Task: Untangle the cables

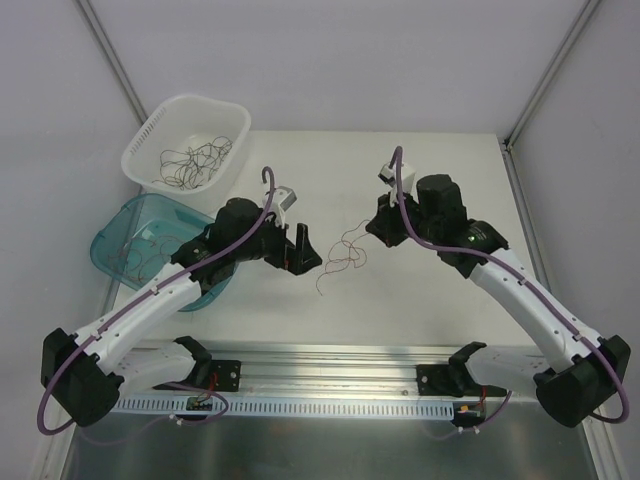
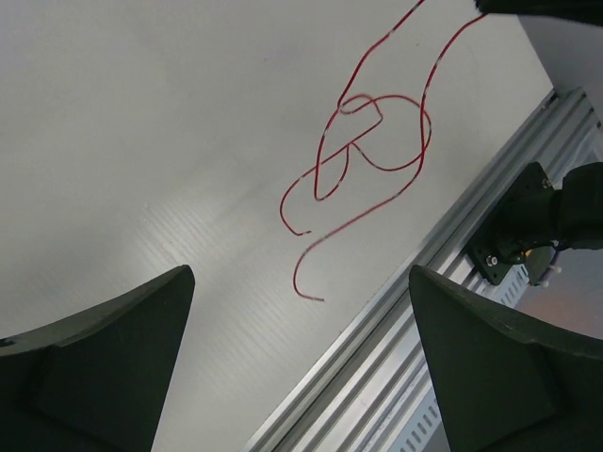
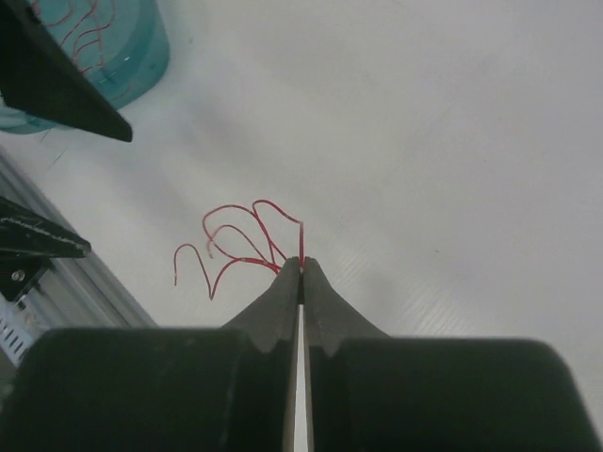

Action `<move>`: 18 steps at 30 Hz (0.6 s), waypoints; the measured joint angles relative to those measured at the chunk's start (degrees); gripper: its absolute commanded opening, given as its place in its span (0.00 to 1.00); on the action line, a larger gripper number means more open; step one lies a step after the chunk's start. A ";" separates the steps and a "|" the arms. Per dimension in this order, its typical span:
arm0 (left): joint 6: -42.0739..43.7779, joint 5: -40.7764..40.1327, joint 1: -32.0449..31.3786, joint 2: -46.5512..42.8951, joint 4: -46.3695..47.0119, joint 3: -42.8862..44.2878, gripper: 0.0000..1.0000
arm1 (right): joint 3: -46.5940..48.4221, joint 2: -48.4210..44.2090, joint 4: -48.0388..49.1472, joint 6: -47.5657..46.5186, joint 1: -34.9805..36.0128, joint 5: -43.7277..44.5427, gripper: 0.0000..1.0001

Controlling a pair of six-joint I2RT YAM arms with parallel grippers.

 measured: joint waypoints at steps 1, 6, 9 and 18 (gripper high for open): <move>-0.15 0.90 -0.22 0.00 1.29 0.15 0.98 | 0.00 -0.35 -0.39 -0.61 0.17 -0.96 0.01; -1.14 4.92 -0.63 0.11 6.34 0.20 0.92 | 0.00 -1.38 -2.82 -3.13 1.51 -6.40 0.01; -1.68 6.21 -1.38 0.87 8.41 0.31 0.88 | 0.00 -1.70 -3.28 -3.69 2.54 -8.85 0.01; -3.58 6.82 -4.39 6.75 12.04 1.40 0.61 | 0.00 -2.80 -3.39 -3.98 4.68 -13.62 0.00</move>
